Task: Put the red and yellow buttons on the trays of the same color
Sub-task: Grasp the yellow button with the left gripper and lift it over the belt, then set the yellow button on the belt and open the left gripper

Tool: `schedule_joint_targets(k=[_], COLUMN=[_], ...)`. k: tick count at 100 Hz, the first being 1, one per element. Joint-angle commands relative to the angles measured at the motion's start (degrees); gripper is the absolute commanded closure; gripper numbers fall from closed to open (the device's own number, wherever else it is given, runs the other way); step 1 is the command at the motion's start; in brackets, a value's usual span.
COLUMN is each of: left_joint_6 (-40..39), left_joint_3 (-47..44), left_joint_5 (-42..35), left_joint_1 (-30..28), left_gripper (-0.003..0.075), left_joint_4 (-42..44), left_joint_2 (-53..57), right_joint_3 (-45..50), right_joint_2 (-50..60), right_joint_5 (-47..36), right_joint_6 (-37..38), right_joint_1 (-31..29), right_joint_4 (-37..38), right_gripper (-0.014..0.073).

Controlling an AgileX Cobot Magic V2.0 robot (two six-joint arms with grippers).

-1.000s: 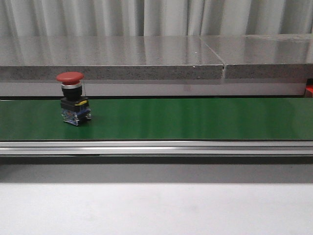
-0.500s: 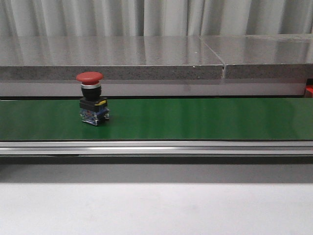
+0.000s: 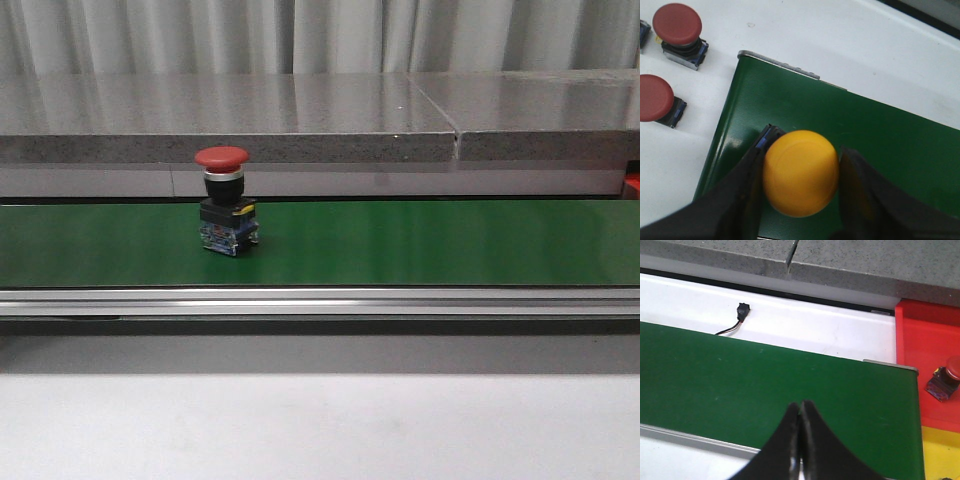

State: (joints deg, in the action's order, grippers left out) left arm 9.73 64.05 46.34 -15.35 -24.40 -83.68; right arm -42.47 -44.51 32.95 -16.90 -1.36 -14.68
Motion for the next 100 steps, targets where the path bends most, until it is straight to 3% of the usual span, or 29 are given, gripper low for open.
schedule_joint_targets(k=[1, 22, 32, 39, 54, 63, 100], left_joint_6=[0.34, 0.34, 0.63, 2.39, 8.16, 8.84, 15.61], left_joint_3=[2.16, 2.16, 2.16, 2.16, 2.16, 2.86, 8.72], left_joint_5=[-0.98, 0.79, 1.14, 1.24, 2.17, 2.57, 1.08], left_joint_1=[0.44, 0.44, 0.55, 0.55, 0.91, 1.85, 7.78], left_gripper=[0.0739, 0.0735, 0.0664, 0.0540, 0.0157, 0.0033, 0.0029], left_joint_4=[-1.43, -1.43, -1.43, -2.27, -7.55, -7.55, -7.54], left_joint_2=[0.30, -2.73, -3.25, -3.14, -3.14, -3.14, -0.58], right_joint_3=[-1.67, -1.67, -1.67, -1.67, -1.67, -1.67, -1.67], right_joint_2=[0.19, 0.19, 0.19, 0.19, 0.19, 0.19, 0.19], right_joint_5=[-3.41, -3.41, -3.41, -3.41, -3.41, -3.41, -3.41], right_joint_6=[-0.27, -0.27, -0.27, -0.27, -0.27, -0.27, -0.27], right_joint_1=[0.19, 0.19, 0.19, 0.19, 0.19, 0.19, 0.19], right_joint_4=[-0.09, -0.09, -0.09, -0.09, -0.09, -0.09, -0.09], right_gripper=[0.0660, 0.0660, 0.0660, 0.0660, 0.0660, 0.0660, 0.0660])
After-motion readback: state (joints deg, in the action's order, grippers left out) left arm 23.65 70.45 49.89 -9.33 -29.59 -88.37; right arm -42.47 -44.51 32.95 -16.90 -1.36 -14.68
